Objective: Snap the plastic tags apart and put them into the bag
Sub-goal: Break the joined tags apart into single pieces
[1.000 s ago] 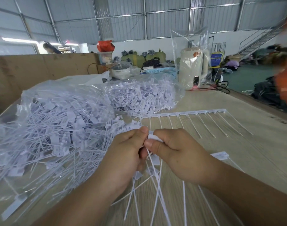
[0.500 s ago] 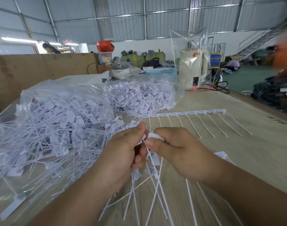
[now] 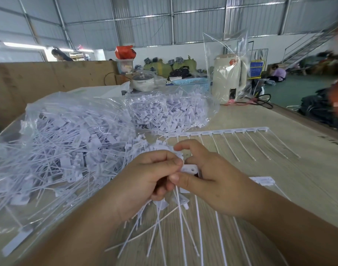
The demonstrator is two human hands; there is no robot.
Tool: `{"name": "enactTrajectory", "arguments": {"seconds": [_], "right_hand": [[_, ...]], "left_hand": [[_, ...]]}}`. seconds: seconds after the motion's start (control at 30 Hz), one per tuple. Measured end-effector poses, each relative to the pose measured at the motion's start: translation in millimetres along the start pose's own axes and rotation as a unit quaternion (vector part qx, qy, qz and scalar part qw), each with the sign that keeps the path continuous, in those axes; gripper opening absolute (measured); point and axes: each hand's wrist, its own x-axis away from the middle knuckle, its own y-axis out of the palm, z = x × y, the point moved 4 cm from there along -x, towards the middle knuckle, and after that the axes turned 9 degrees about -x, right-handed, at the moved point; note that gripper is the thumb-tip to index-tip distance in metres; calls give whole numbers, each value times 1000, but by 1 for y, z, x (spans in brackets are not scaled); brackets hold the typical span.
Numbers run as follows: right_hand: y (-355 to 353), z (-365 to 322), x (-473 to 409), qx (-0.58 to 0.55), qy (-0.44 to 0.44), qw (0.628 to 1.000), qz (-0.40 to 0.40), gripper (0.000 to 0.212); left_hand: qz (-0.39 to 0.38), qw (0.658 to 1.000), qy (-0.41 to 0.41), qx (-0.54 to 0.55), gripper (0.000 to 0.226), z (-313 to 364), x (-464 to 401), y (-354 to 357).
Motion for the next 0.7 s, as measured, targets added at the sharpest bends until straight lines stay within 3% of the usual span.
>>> {"name": "enactTrajectory", "arguments": {"seconds": [0.17,0.3,0.37,0.47,0.7], "right_hand": [[-12,-5,-1,-47,-7,999,26,46],[-25,-1,-1,49,30,998,22,21],[-23,0,-1,85,39,996,6,15],[-19,-3,-1,99,28,995,-2,14],[-23,-5,-2,108,25,994,-11,14]], "left_hand": [[50,998,15,41,14,7,-1,-11],[87,996,-15,13,29,6,-1,-28],[67,996,-21,-55,31,6,0,-26],[8,991,-22,-133,17,4,3,-16],[-34,987,8,-159,20,7,6,-15]]}}
